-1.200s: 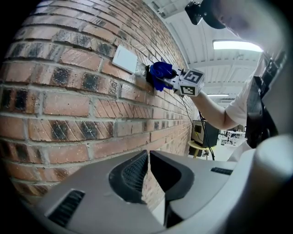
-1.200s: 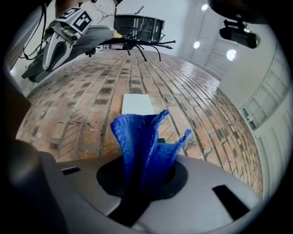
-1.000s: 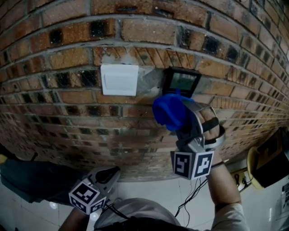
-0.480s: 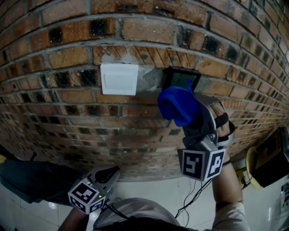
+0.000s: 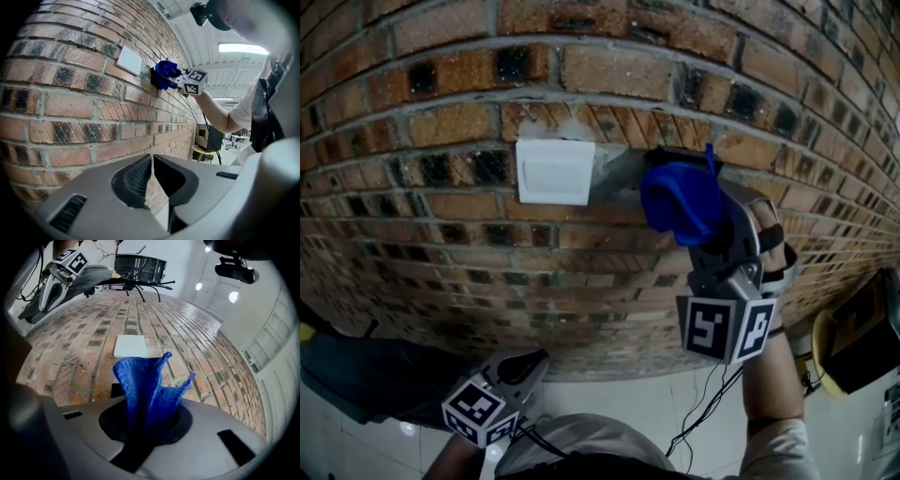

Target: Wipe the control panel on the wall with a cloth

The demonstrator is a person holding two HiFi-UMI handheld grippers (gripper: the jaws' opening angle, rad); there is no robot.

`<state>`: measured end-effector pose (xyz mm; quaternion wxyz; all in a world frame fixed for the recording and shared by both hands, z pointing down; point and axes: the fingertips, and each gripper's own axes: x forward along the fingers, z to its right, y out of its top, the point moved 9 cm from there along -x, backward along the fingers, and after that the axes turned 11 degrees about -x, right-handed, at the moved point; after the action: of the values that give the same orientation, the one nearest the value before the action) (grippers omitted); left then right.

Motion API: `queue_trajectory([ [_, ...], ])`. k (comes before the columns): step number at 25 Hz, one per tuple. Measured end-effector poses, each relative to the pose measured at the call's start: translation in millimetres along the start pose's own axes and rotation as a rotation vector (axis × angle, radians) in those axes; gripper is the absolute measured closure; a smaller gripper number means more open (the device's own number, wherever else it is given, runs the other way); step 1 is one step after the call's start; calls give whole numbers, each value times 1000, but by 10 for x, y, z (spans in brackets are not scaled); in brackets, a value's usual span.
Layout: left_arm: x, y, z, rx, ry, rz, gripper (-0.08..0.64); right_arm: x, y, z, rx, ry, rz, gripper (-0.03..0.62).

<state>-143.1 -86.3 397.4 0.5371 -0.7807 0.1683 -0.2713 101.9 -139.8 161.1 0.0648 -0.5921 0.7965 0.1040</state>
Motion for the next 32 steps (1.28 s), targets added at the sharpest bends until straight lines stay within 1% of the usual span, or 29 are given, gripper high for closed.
queue_trajectory([
  [5, 25, -22, -6, 0, -9, -18, 555, -82, 34, -288, -17, 32, -12, 505],
  [12, 56, -6, 21, -2, -18, -17, 555, -74, 42, -771, -12, 135, -8, 505],
  [15, 50, -3, 22, 4, -16, -25, 555, -37, 31, -892, -4, 171, -1, 503],
  [18, 36, 15, 21, 14, -12, -23, 555, -84, 44, -768, 13, 167, 10, 505],
  [20, 38, 32, 19, 19, -11, -16, 555, -148, 66, -539, 28, 121, 25, 505],
  [24, 50, 49, 22, 19, -12, -14, 555, -136, 61, -9, 15, 1, 43, 505],
  [26, 52, 42, 32, 20, -14, -21, 555, -76, 17, 153, 18, -34, 38, 505],
  [29, 52, 26, 35, 23, -18, -30, 555, 16, -28, 219, 24, -37, 30, 505],
  [32, 28, 47, 25, 18, -12, -13, 555, 36, -12, 122, -4, -15, 16, 505],
])
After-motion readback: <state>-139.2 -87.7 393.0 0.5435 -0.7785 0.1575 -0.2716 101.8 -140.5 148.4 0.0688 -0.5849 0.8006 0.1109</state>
